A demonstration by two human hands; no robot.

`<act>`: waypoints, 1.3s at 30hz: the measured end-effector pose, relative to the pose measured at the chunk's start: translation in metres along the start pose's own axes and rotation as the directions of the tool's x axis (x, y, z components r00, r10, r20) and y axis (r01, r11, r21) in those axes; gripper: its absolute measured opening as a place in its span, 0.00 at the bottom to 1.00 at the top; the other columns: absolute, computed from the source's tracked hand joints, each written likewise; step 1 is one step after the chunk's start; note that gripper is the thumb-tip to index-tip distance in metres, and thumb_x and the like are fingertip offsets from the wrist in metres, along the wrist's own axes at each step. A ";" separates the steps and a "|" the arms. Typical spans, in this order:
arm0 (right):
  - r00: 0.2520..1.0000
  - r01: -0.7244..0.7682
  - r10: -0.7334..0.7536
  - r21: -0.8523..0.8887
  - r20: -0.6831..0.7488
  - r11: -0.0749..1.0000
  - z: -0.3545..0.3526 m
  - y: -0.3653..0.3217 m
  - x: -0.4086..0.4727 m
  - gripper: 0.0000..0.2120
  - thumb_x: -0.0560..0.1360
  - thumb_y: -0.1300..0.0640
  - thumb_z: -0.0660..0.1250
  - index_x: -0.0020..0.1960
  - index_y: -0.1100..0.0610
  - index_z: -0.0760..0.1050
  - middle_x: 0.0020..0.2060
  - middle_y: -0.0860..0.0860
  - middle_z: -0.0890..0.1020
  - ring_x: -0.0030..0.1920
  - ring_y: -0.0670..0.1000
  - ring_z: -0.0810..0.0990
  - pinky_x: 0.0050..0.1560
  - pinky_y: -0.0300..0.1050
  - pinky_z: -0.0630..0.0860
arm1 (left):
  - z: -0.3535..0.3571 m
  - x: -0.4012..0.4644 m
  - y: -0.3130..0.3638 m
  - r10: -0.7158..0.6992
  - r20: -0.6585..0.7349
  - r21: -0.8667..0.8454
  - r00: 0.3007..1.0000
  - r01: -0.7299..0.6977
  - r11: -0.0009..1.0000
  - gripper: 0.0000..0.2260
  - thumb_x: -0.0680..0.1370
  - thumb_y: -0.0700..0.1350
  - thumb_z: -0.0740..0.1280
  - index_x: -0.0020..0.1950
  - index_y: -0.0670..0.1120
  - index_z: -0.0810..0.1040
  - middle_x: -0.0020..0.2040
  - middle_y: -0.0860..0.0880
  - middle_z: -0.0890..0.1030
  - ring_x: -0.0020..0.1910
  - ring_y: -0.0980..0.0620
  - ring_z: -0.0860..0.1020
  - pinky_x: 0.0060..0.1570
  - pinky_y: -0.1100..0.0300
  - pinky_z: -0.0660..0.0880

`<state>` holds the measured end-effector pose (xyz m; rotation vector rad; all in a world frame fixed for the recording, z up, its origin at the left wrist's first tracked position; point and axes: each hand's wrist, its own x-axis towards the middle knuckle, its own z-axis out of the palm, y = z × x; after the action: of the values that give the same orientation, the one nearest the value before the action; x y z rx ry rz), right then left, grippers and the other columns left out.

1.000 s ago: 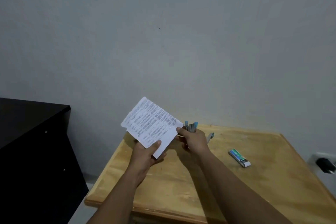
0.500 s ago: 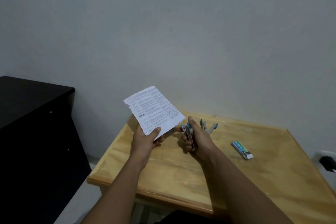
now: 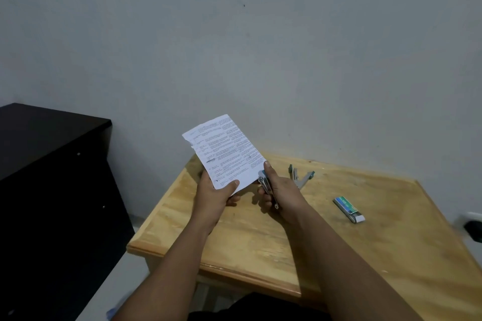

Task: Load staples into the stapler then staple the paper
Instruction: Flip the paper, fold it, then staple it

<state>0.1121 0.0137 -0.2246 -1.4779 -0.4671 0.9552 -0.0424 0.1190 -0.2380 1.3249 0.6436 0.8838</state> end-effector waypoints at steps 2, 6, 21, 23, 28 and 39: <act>1.000 0.001 -0.001 0.033 0.017 0.999 -0.001 0.001 -0.001 0.34 0.72 0.28 0.70 0.47 0.62 0.82 0.33 0.55 0.80 0.29 0.51 0.72 0.34 0.46 0.70 | 0.000 -0.001 0.000 -0.002 -0.009 0.008 1.000 0.003 1.000 0.23 0.77 0.37 0.74 0.70 0.51 0.75 0.60 0.52 0.85 0.48 0.47 0.87 0.44 0.48 0.85; 1.000 -0.005 0.005 -0.047 -0.001 0.999 0.001 0.001 0.002 0.40 0.67 0.25 0.72 0.46 0.65 0.82 0.33 0.56 0.80 0.30 0.52 0.72 0.34 0.46 0.71 | 0.003 -0.004 0.002 -0.001 0.027 0.034 1.000 0.000 0.999 0.24 0.77 0.36 0.74 0.70 0.52 0.75 0.60 0.54 0.84 0.50 0.49 0.87 0.42 0.49 0.85; 0.999 -0.027 0.028 0.021 -0.047 0.999 0.002 0.005 0.005 0.37 0.68 0.32 0.77 0.49 0.69 0.82 0.34 0.59 0.81 0.29 0.52 0.73 0.34 0.45 0.72 | 0.006 -0.004 0.003 -0.005 0.000 0.040 1.000 0.005 0.999 0.21 0.79 0.42 0.74 0.69 0.54 0.76 0.59 0.56 0.85 0.53 0.53 0.86 0.43 0.49 0.85; 0.997 -0.029 0.030 0.013 -0.074 0.999 0.004 0.004 0.006 0.35 0.70 0.36 0.77 0.51 0.70 0.81 0.32 0.57 0.79 0.29 0.52 0.73 0.33 0.45 0.71 | 0.003 -0.001 -0.001 0.006 -0.086 0.056 0.996 -0.001 0.998 0.19 0.79 0.48 0.74 0.68 0.57 0.76 0.58 0.59 0.85 0.55 0.55 0.85 0.49 0.51 0.84; 0.996 -0.021 0.010 -0.124 -0.091 0.992 0.012 -0.002 0.005 0.29 0.75 0.40 0.75 0.50 0.69 0.82 0.32 0.58 0.81 0.28 0.52 0.75 0.29 0.43 0.73 | 0.002 0.010 -0.001 0.035 -0.230 0.095 0.972 -0.013 0.995 0.38 0.79 0.41 0.73 0.81 0.58 0.56 0.63 0.58 0.80 0.56 0.58 0.82 0.46 0.59 0.80; 0.945 -0.048 -0.284 -0.931 -0.160 0.362 -0.005 -0.029 0.035 0.17 0.79 0.53 0.67 0.36 0.54 0.65 0.33 0.49 0.72 0.38 0.52 0.74 0.36 0.44 0.65 | -0.012 0.028 0.016 0.091 0.024 1.000 0.996 -0.024 0.002 0.19 0.80 0.67 0.60 0.52 0.53 0.75 0.45 0.53 0.81 0.45 0.50 0.81 0.38 0.57 0.69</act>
<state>0.1432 0.0428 -0.2074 -2.5470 -0.9842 0.2330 -0.0397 0.1493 -0.2215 2.7052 1.4423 0.3580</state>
